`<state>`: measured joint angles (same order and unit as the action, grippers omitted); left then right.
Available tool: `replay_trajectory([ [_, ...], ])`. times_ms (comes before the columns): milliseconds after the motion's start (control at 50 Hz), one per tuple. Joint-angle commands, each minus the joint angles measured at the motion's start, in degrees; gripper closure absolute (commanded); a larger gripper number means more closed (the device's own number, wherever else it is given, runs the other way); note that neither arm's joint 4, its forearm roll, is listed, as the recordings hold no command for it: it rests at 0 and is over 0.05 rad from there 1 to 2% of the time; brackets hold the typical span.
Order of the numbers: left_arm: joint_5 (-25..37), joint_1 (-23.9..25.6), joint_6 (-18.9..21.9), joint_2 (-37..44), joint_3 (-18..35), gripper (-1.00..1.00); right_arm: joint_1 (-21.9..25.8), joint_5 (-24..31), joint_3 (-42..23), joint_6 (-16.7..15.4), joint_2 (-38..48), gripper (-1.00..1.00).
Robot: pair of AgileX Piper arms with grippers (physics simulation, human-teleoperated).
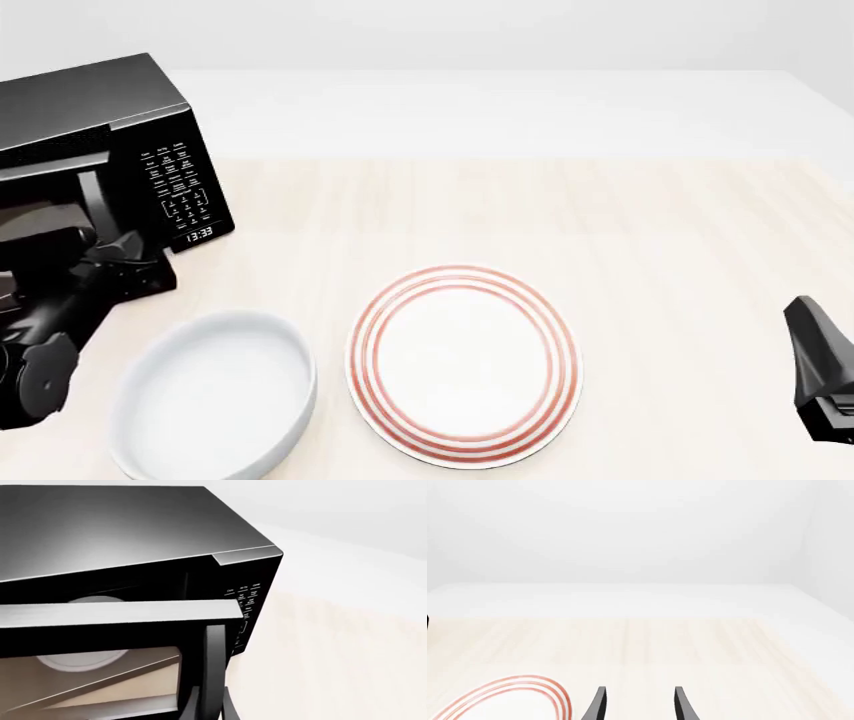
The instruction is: Open the microwave.
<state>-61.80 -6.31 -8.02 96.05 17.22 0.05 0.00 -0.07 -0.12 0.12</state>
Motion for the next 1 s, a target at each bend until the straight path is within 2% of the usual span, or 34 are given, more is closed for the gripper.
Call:
replay_trajectory([
  [20, -4.3, 2.2, -0.2, -5.5, 1.8, 1.00, 0.0, 0.0, 0.0, 0.0, 0.0, -1.00],
  [1000, -7.3, 3.2, -0.1, -9.2, -3.6, 1.00, 0.0, 0.0, 0.0, 0.0, 0.0, -1.00],
])
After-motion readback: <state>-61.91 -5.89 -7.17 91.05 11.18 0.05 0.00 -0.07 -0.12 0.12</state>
